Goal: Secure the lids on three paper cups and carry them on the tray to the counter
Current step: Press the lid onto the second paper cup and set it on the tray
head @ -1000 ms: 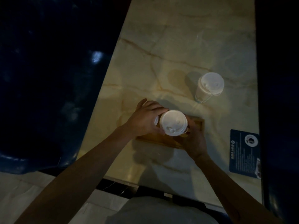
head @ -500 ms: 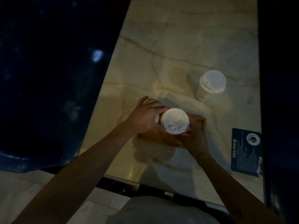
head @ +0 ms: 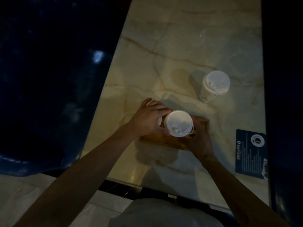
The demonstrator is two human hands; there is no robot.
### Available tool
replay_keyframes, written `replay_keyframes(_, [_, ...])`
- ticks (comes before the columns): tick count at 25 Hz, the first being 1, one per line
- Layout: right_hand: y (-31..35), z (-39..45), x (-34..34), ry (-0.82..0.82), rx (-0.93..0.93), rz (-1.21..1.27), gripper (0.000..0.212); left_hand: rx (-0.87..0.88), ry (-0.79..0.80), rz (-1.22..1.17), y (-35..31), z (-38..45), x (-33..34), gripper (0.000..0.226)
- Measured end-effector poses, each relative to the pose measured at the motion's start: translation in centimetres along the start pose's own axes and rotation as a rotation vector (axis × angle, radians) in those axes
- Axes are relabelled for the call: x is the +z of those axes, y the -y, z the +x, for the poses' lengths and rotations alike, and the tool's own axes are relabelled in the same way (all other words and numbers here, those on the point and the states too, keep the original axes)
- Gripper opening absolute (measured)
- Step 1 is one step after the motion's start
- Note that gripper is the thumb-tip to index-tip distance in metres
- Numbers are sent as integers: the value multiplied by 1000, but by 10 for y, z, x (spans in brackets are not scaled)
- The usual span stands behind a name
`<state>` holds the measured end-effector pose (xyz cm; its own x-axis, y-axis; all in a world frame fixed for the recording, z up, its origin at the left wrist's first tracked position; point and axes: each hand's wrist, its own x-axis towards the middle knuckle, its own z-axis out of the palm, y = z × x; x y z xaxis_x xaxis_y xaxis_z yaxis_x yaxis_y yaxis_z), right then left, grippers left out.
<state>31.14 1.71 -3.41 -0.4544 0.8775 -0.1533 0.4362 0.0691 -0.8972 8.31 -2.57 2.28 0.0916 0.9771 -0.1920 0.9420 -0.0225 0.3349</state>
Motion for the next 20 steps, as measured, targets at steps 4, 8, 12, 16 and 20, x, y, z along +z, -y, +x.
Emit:
replay_keyframes(4, [-1, -1, -2, -3, 13, 34, 81, -21, 6, 8, -2, 0, 3, 92])
replay_keyframes(8, [-3, -3, -1, -16, 30, 9, 78, -20, 27, 21, -4, 0, 3, 93])
replay_keyframes(12, [0, -1, 0, -5, 17, 3, 74, -13, 37, 20, -3, -1, -1, 91])
replay_keyframes(16, [-1, 1, 0, 27, 4, 27, 77, -16, 47, 40, -4, -2, 1, 91])
replay_keyframes(20, [1, 0, -2, 39, -4, 13, 77, -29, 41, 31, -6, -3, 2, 89])
